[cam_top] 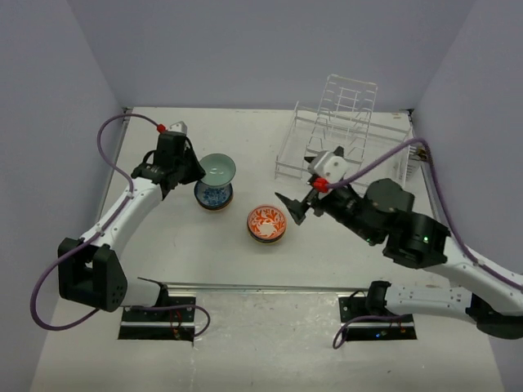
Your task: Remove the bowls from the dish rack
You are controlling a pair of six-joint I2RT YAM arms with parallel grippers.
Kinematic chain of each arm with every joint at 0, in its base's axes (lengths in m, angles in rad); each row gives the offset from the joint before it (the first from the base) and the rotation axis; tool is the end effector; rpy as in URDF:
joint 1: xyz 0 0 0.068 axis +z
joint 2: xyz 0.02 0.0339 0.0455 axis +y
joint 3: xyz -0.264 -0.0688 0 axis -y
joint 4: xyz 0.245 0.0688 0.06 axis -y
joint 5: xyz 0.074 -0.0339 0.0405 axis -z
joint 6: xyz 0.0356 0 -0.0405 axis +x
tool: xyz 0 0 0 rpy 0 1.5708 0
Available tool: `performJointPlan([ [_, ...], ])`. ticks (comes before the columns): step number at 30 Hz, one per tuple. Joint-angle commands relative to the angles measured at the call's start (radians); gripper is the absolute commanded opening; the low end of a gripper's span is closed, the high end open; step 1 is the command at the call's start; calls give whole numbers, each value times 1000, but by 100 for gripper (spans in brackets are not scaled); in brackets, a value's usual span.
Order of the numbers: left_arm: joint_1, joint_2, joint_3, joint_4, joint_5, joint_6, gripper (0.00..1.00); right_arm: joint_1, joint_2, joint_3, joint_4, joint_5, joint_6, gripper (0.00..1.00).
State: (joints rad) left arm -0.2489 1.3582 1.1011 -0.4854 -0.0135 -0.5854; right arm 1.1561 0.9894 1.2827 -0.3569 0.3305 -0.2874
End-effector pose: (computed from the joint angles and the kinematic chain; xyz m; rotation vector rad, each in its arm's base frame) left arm 0.2882 -0.0728 0.2932 -0.4001 2.3139 -0.4037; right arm 0.0910 0.1781 0.4556 -0.8832 1.3885 0.3960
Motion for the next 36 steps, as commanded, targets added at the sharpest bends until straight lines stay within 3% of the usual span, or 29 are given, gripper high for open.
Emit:
performJointPlan([
  [1,7,13,-39,171,-29,-80,0,-3,-73,-75,3,-4,158,99],
  [10,7,-27,-161,212,-138,-132,0,-3,-261,-213,42,-38,223,99],
  [21,7,2,-207,277,-112,-137,0,-3,-224,-229,22,-94,235,99],
  [27,7,-4,-222,286,-106,-148,11,-3,-202,-235,-1,-85,251,99],
  [36,7,-18,-242,295,-94,-154,13,-3,-212,-256,-4,-88,272,99],
])
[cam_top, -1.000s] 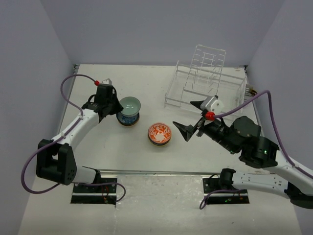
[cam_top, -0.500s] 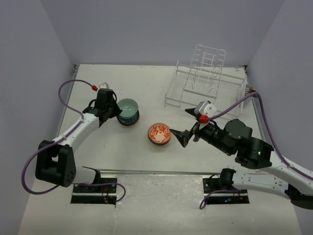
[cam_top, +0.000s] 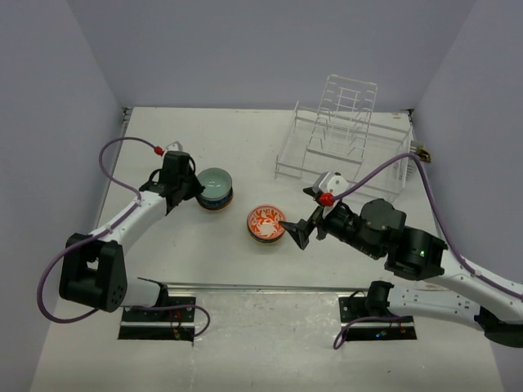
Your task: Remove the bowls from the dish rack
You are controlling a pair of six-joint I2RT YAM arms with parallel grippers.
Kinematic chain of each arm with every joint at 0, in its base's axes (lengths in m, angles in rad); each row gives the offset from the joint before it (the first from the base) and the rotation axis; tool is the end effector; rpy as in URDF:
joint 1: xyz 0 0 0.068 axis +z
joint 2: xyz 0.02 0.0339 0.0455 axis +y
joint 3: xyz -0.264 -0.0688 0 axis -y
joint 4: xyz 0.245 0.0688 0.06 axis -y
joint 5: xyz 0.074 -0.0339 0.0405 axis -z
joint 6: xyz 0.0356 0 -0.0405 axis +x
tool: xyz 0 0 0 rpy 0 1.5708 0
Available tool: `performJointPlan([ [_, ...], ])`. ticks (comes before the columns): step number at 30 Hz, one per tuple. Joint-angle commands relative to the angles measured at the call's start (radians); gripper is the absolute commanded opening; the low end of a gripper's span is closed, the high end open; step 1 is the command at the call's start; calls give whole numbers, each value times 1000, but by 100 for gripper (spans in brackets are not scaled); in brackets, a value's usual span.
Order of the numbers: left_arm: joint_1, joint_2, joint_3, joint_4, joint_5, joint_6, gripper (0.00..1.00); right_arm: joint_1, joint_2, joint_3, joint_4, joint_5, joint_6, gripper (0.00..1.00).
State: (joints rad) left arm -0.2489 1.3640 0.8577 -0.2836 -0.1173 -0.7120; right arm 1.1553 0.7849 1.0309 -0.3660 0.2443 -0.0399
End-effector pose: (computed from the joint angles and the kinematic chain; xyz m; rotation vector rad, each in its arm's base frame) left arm 0.2783 -0.0664 0.2279 -0.6015 2.3009 -0.3285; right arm 0.0741 0.1466 0.4049 -0.8115 1.5244 0.6268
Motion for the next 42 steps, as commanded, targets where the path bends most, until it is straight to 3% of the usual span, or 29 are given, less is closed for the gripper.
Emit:
performJointPlan([
  [1,7,-25,1,89,7,-30,14,-2,-7,-5,6,-3,26,99],
  [6,7,-32,7,87,1,-33,19,-2,4,-14,6,-5,31,99],
  [19,8,-42,26,40,-24,-18,20,-2,13,-15,7,-11,31,99],
  [27,8,-48,44,23,-18,-10,29,-2,14,-17,7,-13,32,99],
  [36,8,-100,64,-26,-56,6,25,-2,10,-23,7,-5,32,99],
  [42,10,-101,40,-28,-56,11,15,-2,17,-20,7,-11,32,99],
])
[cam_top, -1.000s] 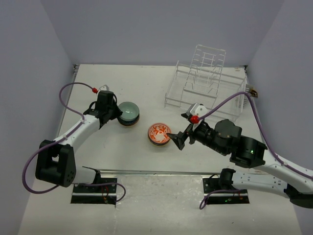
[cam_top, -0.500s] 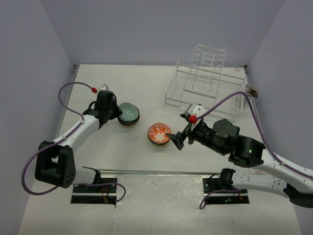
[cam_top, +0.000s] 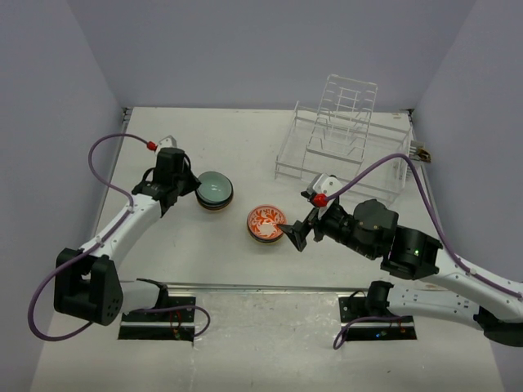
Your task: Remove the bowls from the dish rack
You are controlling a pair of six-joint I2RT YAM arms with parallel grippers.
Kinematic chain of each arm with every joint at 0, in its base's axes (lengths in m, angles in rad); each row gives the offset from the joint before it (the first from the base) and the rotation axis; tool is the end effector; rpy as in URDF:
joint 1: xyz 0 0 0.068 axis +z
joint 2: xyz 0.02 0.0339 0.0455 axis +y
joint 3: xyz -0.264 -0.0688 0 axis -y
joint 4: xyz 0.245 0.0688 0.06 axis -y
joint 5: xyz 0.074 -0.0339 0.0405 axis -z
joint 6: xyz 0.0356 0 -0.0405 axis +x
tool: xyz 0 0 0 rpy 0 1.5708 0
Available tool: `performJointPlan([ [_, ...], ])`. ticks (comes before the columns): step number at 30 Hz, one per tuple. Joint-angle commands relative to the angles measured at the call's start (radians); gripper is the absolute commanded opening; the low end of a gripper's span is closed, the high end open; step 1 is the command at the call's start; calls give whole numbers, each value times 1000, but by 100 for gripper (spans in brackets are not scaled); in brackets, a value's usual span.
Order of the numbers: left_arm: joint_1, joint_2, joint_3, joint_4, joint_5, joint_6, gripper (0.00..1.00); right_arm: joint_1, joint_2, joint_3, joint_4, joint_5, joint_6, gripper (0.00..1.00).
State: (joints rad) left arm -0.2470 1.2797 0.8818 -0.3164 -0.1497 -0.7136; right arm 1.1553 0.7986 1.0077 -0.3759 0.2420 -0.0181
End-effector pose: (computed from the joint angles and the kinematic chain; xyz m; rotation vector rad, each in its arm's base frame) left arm 0.2688 -0.0623 0.2552 -0.6073 2.2159 -0.3316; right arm 0.0765 0.1522 0.3942 -0.8258 1.5699 0.6227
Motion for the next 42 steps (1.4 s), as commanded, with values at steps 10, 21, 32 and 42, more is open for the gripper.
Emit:
performJointPlan([
  [10,22,-3,-58,48,-22,17,3,-2,5,5,17,-9,10,99],
  [21,41,-16,-84,54,-2,25,2,-2,21,19,17,16,47,99],
  [32,41,-247,63,-140,-63,87,80,-252,33,92,-70,233,349,99],
  [42,41,-525,267,-467,-378,322,100,-310,-59,287,-512,562,454,99],
])
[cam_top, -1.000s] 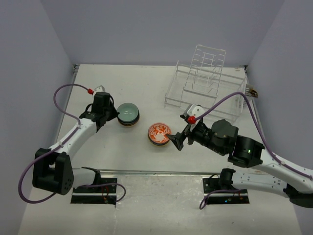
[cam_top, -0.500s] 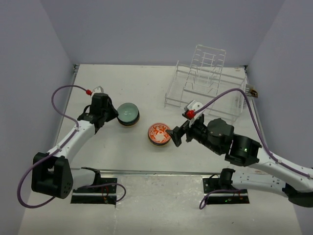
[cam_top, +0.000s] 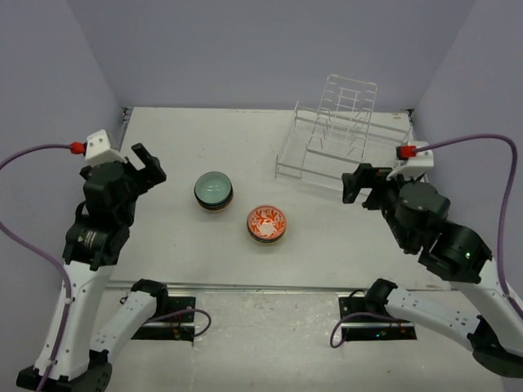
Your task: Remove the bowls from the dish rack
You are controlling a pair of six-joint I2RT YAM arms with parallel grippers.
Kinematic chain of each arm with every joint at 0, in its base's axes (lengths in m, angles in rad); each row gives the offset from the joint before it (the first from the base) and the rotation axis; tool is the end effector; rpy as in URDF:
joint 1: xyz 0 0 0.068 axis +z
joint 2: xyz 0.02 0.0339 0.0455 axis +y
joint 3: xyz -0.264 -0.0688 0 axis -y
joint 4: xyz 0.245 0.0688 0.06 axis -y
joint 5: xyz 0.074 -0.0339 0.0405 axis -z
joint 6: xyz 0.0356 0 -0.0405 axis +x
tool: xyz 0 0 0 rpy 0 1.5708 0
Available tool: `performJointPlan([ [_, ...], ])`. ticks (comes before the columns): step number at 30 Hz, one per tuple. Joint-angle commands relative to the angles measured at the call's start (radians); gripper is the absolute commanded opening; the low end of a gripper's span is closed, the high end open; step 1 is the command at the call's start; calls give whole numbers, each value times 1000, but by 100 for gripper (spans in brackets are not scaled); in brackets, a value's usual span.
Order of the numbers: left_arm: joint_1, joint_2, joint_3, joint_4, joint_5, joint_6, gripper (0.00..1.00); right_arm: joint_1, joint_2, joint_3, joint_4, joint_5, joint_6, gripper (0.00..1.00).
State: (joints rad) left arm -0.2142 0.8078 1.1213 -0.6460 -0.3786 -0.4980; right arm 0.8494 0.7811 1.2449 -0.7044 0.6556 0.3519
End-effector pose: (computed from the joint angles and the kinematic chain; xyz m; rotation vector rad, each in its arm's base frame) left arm 0.1526 -0.0197 0.4020 -0.5155 1.8089 -0.1283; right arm 0.0982 0.0788 0.4383 0.0211 1.7690 0.2782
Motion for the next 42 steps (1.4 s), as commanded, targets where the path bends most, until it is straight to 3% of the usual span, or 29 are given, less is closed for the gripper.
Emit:
performJointPlan([
  [1,9,-94,22,-145,-154,139,100,-4,-84,45,-194,151,90,99],
  [8,7,-248,-49,-150,-140,176,100,-4,-316,-85,-172,162,82,99],
  [15,6,-315,-160,-86,-163,121,100,-4,-411,-218,-133,234,87,99],
  [42,6,-323,-236,-18,-160,113,100,-4,-335,-297,-66,291,88,99],
])
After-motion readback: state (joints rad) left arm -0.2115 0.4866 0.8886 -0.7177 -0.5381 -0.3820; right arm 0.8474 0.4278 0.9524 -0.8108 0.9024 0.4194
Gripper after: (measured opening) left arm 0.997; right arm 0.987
